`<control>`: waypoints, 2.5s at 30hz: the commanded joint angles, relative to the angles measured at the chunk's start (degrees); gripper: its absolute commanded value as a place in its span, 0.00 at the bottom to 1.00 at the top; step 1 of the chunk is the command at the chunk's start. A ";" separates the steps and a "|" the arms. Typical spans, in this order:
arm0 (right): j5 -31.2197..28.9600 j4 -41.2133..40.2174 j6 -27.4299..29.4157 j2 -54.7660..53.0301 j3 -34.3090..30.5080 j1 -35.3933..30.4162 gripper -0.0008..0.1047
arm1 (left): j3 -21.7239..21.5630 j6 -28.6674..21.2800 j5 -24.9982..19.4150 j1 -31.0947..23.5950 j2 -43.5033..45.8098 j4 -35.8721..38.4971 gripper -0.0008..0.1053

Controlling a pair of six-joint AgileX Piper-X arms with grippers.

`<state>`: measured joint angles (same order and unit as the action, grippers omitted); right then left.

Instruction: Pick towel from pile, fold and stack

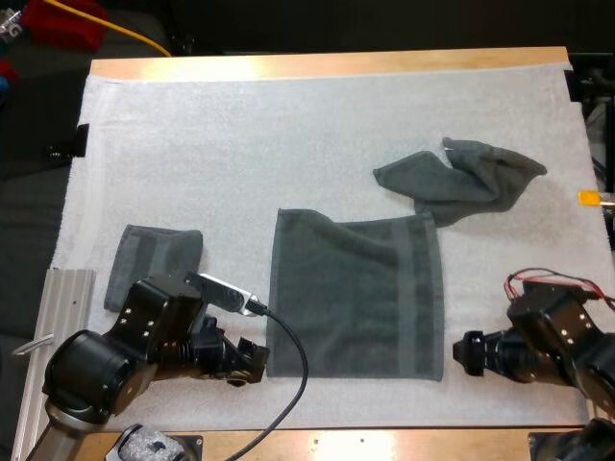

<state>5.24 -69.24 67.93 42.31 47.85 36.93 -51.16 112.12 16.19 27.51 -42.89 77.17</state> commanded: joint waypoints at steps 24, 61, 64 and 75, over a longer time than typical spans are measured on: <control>10.29 33.04 -16.87 -1.91 -24.19 0.00 0.75 | -0.05 0.28 0.29 0.32 0.34 2.26 0.65; 17.79 61.59 -30.67 4.93 -35.72 0.00 0.75 | -0.05 0.28 0.29 0.32 0.34 2.26 0.65; 18.04 61.05 -30.68 5.78 -35.72 0.00 0.75 | -0.05 0.28 0.29 0.32 0.34 2.26 0.65; 17.80 60.01 -30.82 5.77 -35.72 0.00 0.43 | -0.05 0.28 0.29 0.32 0.34 2.26 0.65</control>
<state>22.45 -8.78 37.21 47.74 12.36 36.93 -51.16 112.20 16.19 27.51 -42.89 79.28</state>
